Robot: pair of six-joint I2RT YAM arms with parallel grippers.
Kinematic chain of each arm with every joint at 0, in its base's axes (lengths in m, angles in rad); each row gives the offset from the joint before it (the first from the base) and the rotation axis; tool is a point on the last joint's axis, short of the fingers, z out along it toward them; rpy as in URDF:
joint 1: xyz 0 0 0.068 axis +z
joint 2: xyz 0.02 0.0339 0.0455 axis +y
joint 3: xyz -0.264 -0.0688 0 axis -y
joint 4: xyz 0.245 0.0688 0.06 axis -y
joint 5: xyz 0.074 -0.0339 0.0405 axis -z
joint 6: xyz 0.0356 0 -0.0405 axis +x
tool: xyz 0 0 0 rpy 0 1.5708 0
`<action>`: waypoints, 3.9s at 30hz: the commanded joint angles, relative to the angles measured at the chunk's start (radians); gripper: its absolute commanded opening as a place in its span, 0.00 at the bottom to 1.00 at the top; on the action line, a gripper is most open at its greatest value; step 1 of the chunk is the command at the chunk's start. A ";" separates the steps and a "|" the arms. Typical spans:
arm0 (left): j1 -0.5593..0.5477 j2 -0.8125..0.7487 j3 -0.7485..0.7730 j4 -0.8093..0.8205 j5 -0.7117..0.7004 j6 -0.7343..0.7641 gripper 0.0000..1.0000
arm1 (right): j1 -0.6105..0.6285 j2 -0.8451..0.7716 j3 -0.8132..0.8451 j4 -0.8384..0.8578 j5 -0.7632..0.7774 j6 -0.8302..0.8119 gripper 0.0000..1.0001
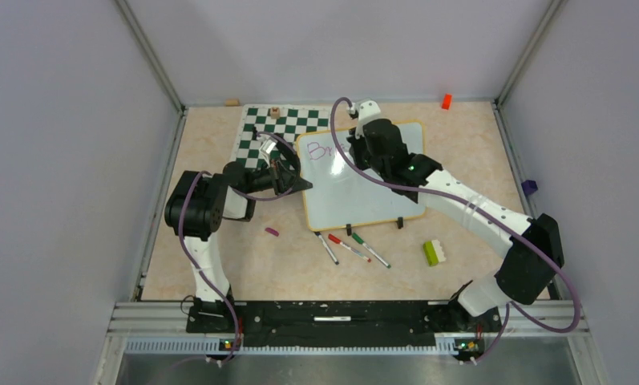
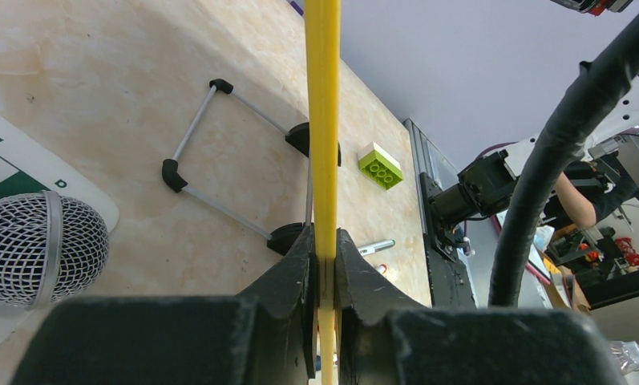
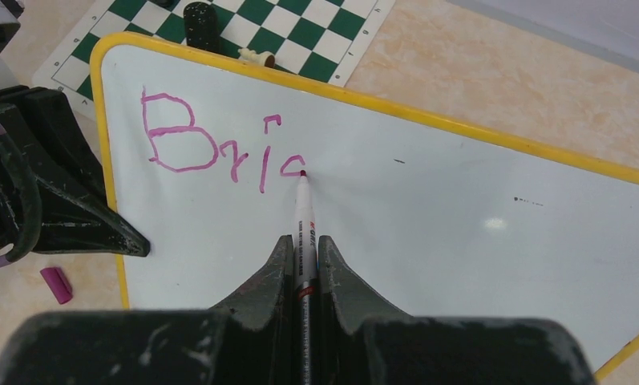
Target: Write a sentence on the whiteboard
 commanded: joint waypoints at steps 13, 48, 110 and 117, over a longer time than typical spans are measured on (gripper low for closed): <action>-0.006 -0.039 -0.003 0.110 0.033 0.008 0.00 | -0.009 0.022 0.065 -0.008 0.025 -0.018 0.00; -0.006 -0.041 -0.006 0.107 0.033 0.012 0.00 | -0.009 -0.008 0.030 -0.026 -0.082 -0.018 0.00; -0.006 -0.045 -0.009 0.105 0.032 0.015 0.00 | -0.059 -0.084 -0.058 0.031 -0.050 0.051 0.00; -0.006 -0.045 -0.007 0.105 0.032 0.015 0.00 | -0.061 -0.086 -0.073 0.033 -0.057 0.057 0.00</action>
